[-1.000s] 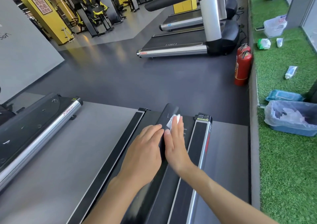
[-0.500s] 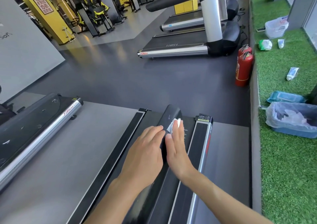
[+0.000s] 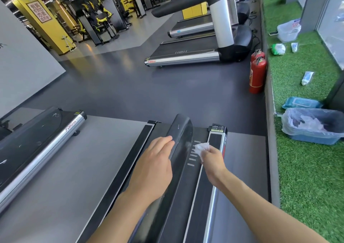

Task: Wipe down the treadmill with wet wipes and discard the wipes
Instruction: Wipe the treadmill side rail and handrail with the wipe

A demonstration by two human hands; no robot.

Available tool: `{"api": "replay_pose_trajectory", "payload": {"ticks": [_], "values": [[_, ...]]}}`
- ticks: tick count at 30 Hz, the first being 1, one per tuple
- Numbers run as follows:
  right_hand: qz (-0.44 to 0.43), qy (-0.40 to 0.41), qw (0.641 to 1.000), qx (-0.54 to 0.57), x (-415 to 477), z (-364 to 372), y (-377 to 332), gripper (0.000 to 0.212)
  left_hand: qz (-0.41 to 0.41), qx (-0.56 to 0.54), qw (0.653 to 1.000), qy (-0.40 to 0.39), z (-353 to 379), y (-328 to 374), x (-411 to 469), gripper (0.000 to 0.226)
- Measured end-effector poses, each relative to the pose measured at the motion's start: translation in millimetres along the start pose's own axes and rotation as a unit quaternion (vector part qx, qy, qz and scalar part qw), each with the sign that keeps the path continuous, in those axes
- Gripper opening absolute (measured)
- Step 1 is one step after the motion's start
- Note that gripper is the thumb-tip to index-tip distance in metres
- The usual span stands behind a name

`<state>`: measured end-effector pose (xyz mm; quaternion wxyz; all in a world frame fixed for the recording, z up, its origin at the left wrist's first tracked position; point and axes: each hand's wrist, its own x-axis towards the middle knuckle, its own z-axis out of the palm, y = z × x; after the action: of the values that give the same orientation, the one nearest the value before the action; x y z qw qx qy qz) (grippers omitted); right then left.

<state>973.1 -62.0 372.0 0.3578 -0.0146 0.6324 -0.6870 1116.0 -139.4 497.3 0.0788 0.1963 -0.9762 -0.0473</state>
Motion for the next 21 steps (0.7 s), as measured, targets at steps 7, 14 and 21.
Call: {"api": "replay_pose_trajectory", "payload": {"ticks": [7, 14, 21], "values": [[-0.112, -0.044, 0.992, 0.046, -6.6, 7.1, -56.3, 0.036, 0.000, 0.000, 1.000, 0.003, 1.1, -0.3, -0.7, 0.052], [-0.214, 0.088, 0.960, -0.156, 18.6, 22.0, -55.2, 0.020, 0.009, 0.000, 1.000, 0.004, 1.5, -1.5, -0.9, 0.050], [-0.401, 0.064, 0.878, -0.253, -4.9, 30.3, -24.4, 0.032, 0.008, -0.010, 1.000, 0.016, 4.4, -3.5, -0.5, 0.049]]}}
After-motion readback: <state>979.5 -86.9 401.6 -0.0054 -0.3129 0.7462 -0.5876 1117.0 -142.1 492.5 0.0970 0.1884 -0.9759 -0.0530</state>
